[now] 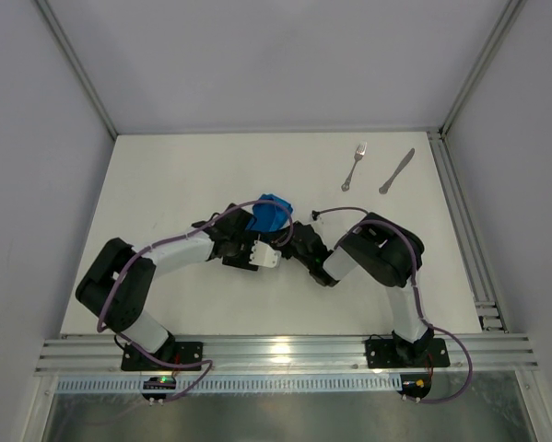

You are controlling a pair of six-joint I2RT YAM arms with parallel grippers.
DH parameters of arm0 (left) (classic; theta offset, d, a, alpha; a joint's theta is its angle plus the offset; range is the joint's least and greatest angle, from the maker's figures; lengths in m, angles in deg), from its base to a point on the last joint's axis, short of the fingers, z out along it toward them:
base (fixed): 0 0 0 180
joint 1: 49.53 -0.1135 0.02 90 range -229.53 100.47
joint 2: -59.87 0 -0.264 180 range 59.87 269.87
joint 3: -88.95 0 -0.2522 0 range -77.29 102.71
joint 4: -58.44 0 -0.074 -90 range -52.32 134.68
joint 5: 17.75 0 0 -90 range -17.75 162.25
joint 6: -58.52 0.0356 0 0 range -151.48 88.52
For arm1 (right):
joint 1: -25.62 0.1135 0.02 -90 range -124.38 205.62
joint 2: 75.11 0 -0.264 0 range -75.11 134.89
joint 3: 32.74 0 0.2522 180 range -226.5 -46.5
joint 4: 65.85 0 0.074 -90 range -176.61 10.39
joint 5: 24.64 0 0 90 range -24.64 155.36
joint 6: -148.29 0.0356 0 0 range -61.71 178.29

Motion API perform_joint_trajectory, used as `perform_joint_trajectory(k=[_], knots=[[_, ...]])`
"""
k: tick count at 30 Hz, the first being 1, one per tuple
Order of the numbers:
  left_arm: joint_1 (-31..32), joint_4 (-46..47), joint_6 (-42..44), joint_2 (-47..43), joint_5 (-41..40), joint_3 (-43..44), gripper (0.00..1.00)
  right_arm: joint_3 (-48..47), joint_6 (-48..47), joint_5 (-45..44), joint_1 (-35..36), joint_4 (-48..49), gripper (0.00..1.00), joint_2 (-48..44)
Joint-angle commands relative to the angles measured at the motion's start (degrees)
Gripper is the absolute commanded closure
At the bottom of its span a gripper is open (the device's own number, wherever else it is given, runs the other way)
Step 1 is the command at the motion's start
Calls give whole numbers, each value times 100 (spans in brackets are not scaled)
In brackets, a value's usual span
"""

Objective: Fold the napkin into a case and place the utensils inside
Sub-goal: Stuff the top corner of the smaller-rectangle-folded napkin into the folded napkin, then pick up the smaller rectangle-folded napkin from the center of the board.

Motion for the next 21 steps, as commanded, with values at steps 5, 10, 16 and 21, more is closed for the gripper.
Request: perform_joint_trajectory(k=[5,10,16,21], knots=[[16,-1408,-553,-34,488,316,37,182,-652,-275,29,162,96,-22],[-37,-1330,-702,-34,541,378,36,225,-794,-283,29,144,96,-127],[-169,-1084,-755,254,463,405,51,252,-811,-21,38,259,94,-40],[-169,-838,-746,528,383,265,64,295,-776,103,169,548,74,110]])
